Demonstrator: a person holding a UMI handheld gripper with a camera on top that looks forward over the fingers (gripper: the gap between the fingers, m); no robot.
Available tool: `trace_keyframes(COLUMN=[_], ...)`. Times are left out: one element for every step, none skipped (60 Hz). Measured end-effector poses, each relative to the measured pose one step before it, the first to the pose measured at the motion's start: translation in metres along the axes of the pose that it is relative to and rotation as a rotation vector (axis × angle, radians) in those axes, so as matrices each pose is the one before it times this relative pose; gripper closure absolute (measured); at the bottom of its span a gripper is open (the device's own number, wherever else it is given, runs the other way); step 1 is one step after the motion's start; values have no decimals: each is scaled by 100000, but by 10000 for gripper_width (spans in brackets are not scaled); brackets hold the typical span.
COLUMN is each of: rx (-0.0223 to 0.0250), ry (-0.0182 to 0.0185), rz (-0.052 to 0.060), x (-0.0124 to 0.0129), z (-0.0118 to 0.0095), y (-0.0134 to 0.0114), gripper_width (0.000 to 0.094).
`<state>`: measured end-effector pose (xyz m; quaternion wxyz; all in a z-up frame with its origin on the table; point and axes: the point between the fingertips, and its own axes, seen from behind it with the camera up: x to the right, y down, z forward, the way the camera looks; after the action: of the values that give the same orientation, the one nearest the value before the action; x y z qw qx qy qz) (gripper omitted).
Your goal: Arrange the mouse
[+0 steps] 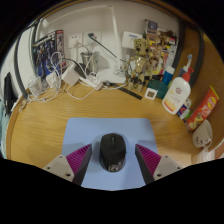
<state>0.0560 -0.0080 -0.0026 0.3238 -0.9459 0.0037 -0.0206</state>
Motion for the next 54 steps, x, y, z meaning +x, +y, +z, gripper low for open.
trace_keyframes(rx=[150,178,497,568,583,742,748,874,1091,1006,1131,1175,1183,1030,1526,1397,1367,1362,1187,1319,1205,1070,982,720,884,886,892,858,890,921,934,818,690,540,445,378,300,71,454,414,488,455,387,365,395,272,418,353,250,149,214,178,96,91], ry=[603,572,589,658,688,719,693,734,406,619,453,240,178,670,90,439,405,281,452,62,35,36,1,164,-183,-398,-140,-61,54,162,254,531,-57,13,233,-22,29,375,-316,-59,-115,-100,-14,-23,-98,14,-117,-70,-45,184,93,127,100,98], rz=[6,49,94,387,506,524,512,581,567,656,641,598,572,600,298,419,343,399,501,328,322,352,442,497,408,214,230,155,76,39,25,100,-4,15,51,10,-45,-88,-121,-90,-104,-129,-163,-97,-16,-8,136,225,160,225,71,140,276,326], x=[5,2,58,-22,7,-13,-17,-13,68,-50,-94,-147,-172,-293,-17,-165,-168,-211,-390,-276,-295,-294,-268,-371,-259,-229,-303,-288,-287,-249,-260,-294,-126,-255,-349,-273,-252,-382,-75,-219,-204,-216,-196,-184,-158,-238,-153,-124,-87,-75,-49,-19,-13,-24], z=[-437,-513,-532,-645,-659,-703,-770,-800,-886,-855,-882,-895,-895,-899,-851,-865,-872,-864,-868,-792,-786,-778,-728,-749,-681,-582,-633,-623,-601,-558,-545,-543,-437,-461,-490,-398,-366,-302,-363,-305,-294,-268,-262,-270,-234,-268,-193,-212,-216,-278,-194,-164,-140,-153], y=[-72,-96,-135,-210,-267,-277,-306,-354,-346,-410,-468,-503,-519,-620,-558,-561,-589,-593,-587,-569,-531,-482,-447,-462,-374,-380,-363,-336,-337,-318,-291,-251,-224,-176,-157,-92,-88,-105,-11,-49,-63,-42,-37,-24,-29,-81,-24,-11,4,70,12,13,44,86], gripper_width=[72,71,69,70,70,69,68,65,68,67,67,68,66,70,67,65,70,66,64,63,64,67,69,66,65,67,65,67,69,66,66,64,64,66,66,66,64,66,66,66,66,67,67,66,67,65,65,66,65,69,68,67,68,68])
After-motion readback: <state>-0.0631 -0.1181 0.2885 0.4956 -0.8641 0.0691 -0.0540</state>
